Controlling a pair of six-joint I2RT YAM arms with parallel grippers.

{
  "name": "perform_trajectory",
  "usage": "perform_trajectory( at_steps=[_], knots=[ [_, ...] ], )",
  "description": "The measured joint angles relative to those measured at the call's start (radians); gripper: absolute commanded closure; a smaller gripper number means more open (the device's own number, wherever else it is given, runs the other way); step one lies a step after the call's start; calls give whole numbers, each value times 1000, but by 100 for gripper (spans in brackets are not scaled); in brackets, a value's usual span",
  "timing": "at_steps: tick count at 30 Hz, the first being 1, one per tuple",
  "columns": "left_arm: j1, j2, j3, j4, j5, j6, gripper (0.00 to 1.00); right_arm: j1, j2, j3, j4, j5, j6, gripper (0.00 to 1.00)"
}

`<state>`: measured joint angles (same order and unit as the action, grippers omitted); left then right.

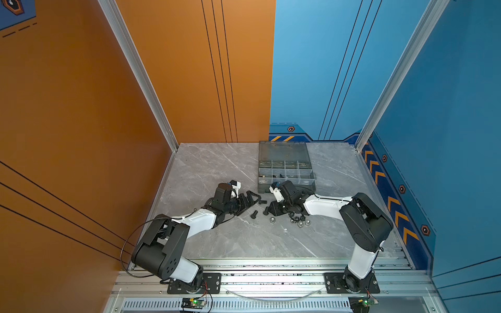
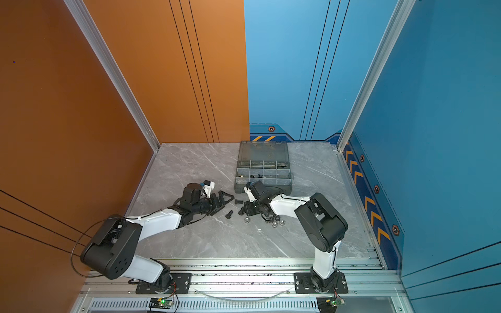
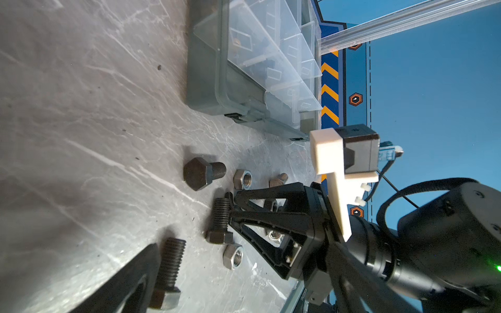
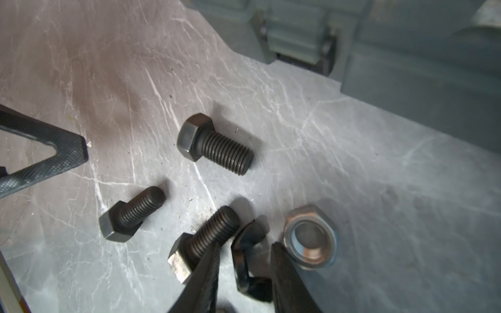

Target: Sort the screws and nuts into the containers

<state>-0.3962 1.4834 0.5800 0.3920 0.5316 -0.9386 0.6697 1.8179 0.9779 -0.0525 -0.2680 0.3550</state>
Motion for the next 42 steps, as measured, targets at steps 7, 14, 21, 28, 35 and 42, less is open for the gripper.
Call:
perform_trajectory(
  at_steps=[7,14,21,28,35,42],
  knots=[
    [-3,0,0,0,0,6,2,4,2,0,-5,19,-4,77],
    [-4,0,0,0,0,7,2,5,2,6,-7,18,-12,92],
    [-4,0,0,0,0,7,2,5,-1,7,-10,10,-11,99],
    [-4,0,0,0,0,7,2,1,-29,5,-61,5,-11,100],
    [-4,0,0,0,0,7,2,-29,-115,5,-97,-21,-12,100],
    [-4,0,0,0,0,7,2,-79,-201,5,-128,-35,-31,100]
  ],
)
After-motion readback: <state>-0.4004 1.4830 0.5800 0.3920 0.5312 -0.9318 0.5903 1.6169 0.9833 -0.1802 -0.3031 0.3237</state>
